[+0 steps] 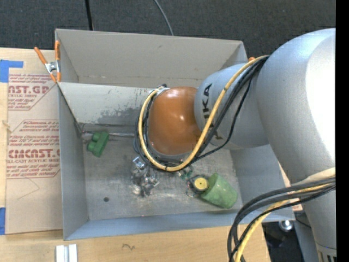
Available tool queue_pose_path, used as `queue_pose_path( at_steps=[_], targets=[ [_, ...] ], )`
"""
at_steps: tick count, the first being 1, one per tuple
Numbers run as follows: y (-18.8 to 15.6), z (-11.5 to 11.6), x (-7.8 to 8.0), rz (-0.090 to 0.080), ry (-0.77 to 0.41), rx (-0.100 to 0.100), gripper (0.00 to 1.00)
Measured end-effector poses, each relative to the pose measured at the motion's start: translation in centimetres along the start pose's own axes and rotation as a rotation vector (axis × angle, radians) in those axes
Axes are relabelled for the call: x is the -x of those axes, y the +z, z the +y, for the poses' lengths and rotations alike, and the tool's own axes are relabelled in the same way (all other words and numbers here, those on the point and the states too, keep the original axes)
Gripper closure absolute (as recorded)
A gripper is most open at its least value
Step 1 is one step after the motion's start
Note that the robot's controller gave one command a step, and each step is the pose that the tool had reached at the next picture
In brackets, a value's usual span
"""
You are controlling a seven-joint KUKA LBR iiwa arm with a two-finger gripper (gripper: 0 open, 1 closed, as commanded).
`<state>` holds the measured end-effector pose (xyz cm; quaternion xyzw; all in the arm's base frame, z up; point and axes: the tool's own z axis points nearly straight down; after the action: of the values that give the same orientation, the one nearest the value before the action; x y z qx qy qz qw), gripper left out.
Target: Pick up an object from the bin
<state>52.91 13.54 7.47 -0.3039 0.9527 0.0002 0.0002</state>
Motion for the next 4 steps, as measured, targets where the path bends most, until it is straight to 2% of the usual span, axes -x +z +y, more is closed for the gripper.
queue_pose_path(
  at_steps=[1, 2, 3, 4],
  targets=[
    [-22.9, 1.4, -2.3, -0.009, -0.296, -0.005, 1.0],
    [-4.4, 0.5, -1.3, 0.002, -0.712, 0.006, 1.0],
    [0.3, 0.5, 0.2, 0.001, -0.669, 0.002, 1.0],
    [0.1, 0.2, -0.1, -0.009, -0.677, 0.003, 1.0]
  ],
)
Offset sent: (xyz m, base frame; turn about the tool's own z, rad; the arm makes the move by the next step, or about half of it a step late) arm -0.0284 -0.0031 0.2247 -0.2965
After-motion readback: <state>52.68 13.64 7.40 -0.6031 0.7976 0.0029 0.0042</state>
